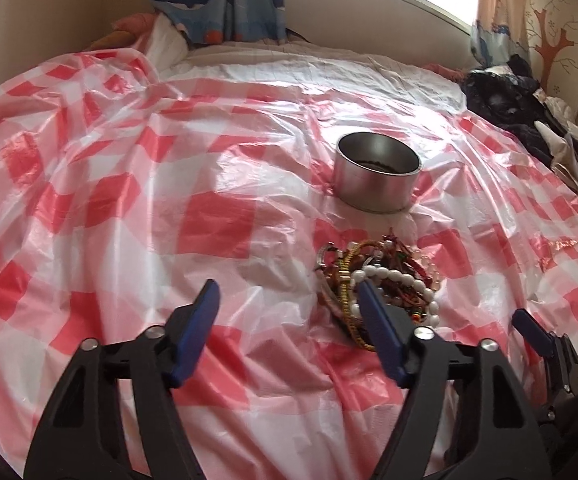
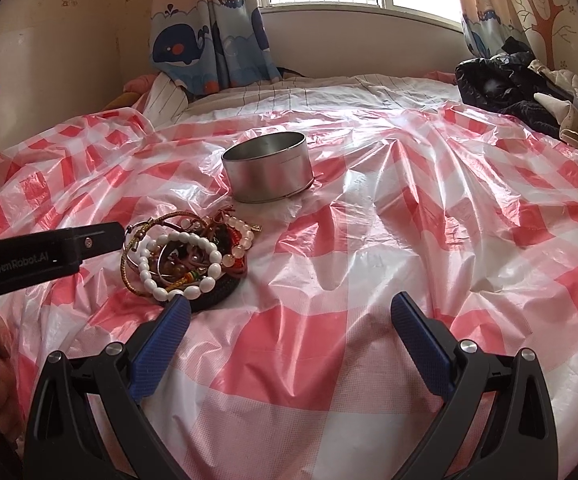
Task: Organize jewelry
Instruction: 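Lower the left tool onto the pile and grasp the white pearl bracelet, then lift the pearl bracelet with the left tool and carry it over the silver tin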
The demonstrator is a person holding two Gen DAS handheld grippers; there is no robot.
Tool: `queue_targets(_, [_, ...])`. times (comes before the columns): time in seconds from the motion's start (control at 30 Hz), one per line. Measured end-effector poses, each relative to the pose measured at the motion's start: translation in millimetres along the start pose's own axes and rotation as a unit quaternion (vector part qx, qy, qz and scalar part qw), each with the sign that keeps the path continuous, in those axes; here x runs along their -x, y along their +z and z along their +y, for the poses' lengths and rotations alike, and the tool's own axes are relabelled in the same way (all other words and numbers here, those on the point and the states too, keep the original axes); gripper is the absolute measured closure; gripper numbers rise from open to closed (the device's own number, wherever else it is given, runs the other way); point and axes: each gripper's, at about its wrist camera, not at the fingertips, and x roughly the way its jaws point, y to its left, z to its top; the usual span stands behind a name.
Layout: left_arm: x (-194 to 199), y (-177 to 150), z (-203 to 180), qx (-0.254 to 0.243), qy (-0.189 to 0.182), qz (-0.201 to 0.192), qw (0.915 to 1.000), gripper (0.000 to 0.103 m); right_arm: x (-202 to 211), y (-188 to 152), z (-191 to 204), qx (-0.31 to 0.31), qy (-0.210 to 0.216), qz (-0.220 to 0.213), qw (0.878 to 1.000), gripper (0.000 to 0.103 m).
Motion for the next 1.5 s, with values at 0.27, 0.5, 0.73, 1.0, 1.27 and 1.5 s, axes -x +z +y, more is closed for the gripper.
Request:
queue_targets(0.27, [5.4, 6.9, -26.5, -0.054, -0.038, -0.028, 0.9974, 0.054, -1.9, 0.1, 0.2, 0.003, -0.001, 0.003, 1.000, 0.007])
queue_targets(0.5, [-29.7, 17.7, -47.1, -0.105, -0.048, 0.033, 0.9928, 0.084, -4.4, 0.4, 1.0, 0.000, 0.003, 0.006, 1.000, 0.007])
queue_targets(0.73, [-34.6, 19.3, -20.2, -0.034, -0.104, 0.065, 0.9919, 0.097, -5.8, 0.8, 0.0, -0.006, 0.013, 0.007, 1.000, 0.007])
queue_targets(1.0, [3.4, 28.3, 2.3, 0.004, -0.154, 0.028, 0.9877, 0.097, -2.6, 0.9, -0.9, -0.010, 0.012, 0.005, 1.000, 0.007])
queue_targets(1.27, [26.7, 38.0, 19.6, 0.016, -0.149, 0.000, 0.9888, 0.097, 9.3, 5.7, 3.8, 0.002, 0.027, -0.017, 0.999, 0.007])
queue_targets(1.5, [18.7, 36.1, 49.8, 0.047, -0.127, 0.013, 0.9907, 0.097, 1.3, 37.7, 8.6, 0.018, 0.081, -0.020, 0.996, 0.010])
